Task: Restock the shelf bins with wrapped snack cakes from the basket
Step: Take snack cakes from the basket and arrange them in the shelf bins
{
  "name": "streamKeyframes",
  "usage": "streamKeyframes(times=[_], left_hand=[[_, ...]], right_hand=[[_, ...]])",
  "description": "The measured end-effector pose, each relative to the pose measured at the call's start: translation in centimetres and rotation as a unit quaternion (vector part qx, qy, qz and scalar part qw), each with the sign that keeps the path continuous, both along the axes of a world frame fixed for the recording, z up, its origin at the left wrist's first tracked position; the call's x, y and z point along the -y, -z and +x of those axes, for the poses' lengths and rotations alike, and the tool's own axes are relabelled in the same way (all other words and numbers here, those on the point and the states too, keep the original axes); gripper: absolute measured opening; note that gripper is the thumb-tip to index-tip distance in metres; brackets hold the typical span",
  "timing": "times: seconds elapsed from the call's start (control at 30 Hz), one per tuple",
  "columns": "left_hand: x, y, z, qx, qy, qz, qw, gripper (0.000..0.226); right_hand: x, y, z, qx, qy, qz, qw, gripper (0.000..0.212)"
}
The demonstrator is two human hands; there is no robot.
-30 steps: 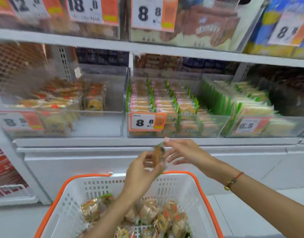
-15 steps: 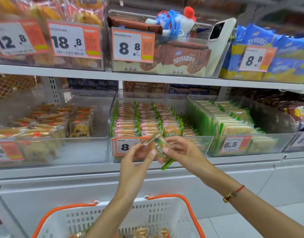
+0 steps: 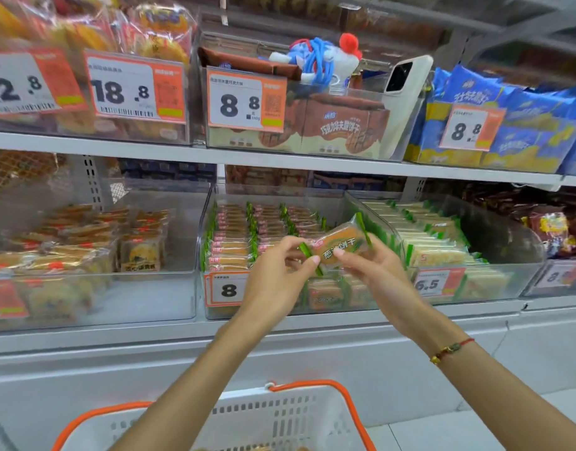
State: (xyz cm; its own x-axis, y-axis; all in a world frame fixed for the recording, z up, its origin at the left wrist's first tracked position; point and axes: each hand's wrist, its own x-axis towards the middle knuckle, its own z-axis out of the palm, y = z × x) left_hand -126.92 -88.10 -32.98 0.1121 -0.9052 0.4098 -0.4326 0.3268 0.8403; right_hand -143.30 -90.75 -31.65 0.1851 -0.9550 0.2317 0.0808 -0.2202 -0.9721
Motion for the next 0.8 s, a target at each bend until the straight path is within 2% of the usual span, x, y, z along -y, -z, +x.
streamKeyframes(times=[0.07,0.17,0.27,0.43,0.53,0.63,0.8], left_hand=[[0.5,-1.0,-0.1,0.058,-0.014,-0.018,0.998,0.016],[1.7,-2.3,-0.3,0.145,-0.043,-0.033,0.988,0.018],[3.3,-2.7,-0.3,0.259,-0.061,-0.013,0.964,0.022],[5.6,-2.3,0.0,0.364,-0.058,0.019,0.929,0.024],[6.0,-2.3,-0.1,0.424,-0.063,0.006,0.904,0.027],[6.2,-2.8,-0.1,0.45,-0.076,-0.006,0.89,0.025],[6.5,-3.5,-0.6,0.492,-0.056,0.061,0.867,0.017]], right_hand=[[0.7,-1.1,-1.1,-0.036,0.023,-0.048,0.998,0.039],[2.3,-2.0,-1.9,-0.104,0.044,-0.09,0.99,0.025],[4.5,-1.9,-2.3,-0.219,0.077,-0.118,0.966,0.012],[7.1,0.1,-2.4,-0.366,0.096,-0.127,0.917,0.011],[7.6,0.6,-2.1,-0.406,0.127,-0.149,0.893,0.017],[7.6,0.4,-1.9,-0.427,0.143,-0.155,0.879,0.014],[7.5,1.3,-1.1,-0.465,0.109,-0.145,0.867,0.013]])
